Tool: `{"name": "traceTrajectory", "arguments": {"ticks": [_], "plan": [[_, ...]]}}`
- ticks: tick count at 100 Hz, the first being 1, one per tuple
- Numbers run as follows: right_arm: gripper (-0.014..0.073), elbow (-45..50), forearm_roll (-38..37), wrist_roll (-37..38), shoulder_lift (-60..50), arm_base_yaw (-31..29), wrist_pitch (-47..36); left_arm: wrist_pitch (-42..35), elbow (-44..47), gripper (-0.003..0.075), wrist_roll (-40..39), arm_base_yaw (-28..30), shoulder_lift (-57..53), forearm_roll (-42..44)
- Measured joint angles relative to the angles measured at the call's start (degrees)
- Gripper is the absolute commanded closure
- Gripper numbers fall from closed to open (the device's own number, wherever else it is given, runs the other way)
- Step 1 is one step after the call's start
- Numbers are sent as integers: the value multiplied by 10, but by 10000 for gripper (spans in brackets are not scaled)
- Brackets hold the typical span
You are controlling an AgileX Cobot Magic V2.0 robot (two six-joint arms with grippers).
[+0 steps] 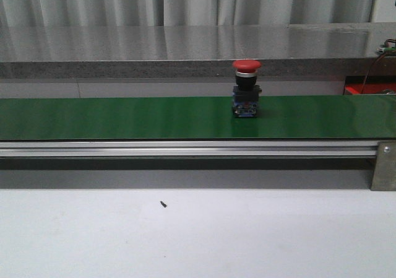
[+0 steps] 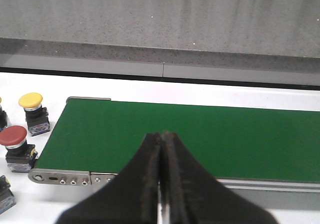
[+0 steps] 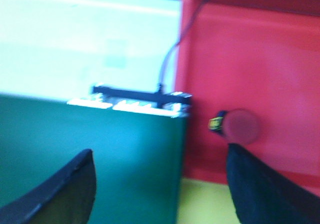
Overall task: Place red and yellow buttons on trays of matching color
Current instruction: 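Lower the red button into the red tray and open the right gripper, then grasp the second red button at the belt's end with the right gripper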
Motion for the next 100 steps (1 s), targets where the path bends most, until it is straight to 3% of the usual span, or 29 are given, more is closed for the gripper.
{"name": "traceTrajectory", "arguments": {"ticks": [29,60,100], "plan": [[48,68,3,-30,-43,76,31,0,0,740,0,0,0,0],[48,88,4,-37,-36,157,-21,0,0,740,0,0,0,0],[48,88,18,-42,13,178,-47,0,0,740,0,0,0,0]]}}
